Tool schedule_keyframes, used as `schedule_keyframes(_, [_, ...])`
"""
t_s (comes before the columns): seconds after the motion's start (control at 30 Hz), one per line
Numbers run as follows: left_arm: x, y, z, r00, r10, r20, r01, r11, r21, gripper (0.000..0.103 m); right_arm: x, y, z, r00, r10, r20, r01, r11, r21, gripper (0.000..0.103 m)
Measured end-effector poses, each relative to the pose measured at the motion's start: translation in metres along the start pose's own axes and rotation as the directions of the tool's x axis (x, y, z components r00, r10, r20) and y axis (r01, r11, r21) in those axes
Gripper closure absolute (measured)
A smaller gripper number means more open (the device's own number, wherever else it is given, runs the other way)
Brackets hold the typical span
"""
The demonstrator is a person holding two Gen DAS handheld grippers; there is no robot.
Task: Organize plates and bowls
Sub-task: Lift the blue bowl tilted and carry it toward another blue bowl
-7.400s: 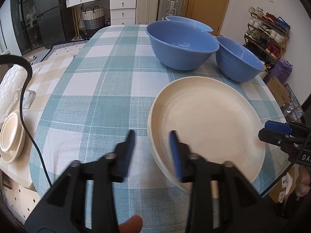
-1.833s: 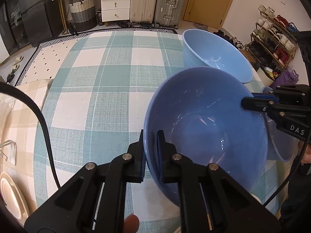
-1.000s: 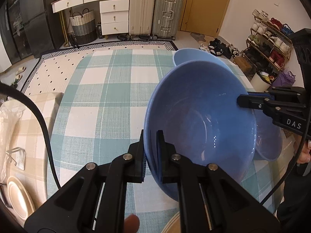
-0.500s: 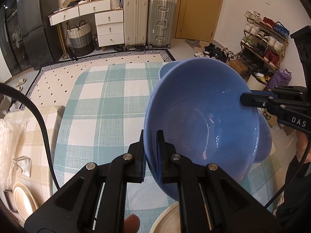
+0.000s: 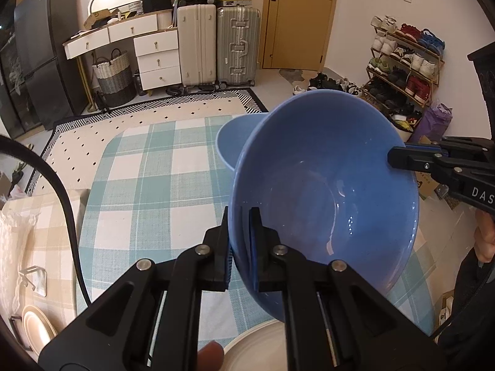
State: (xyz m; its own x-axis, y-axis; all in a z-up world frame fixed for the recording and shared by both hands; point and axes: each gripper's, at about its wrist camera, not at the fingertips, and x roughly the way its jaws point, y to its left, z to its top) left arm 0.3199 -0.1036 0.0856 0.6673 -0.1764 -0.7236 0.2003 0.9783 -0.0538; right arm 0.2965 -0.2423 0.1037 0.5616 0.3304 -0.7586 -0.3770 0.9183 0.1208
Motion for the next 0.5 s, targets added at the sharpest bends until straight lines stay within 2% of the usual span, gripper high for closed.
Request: schedule_keyframes(0.5, [0.011, -0.077, 0.013, 0.997, -0.075, -0.019, 0.076, 0.993, 0.089, 0.097, -0.037, -0.043, -0.029, 0.997, -0.072, 0.005, 0.071, 0.993, 0.093, 0.096])
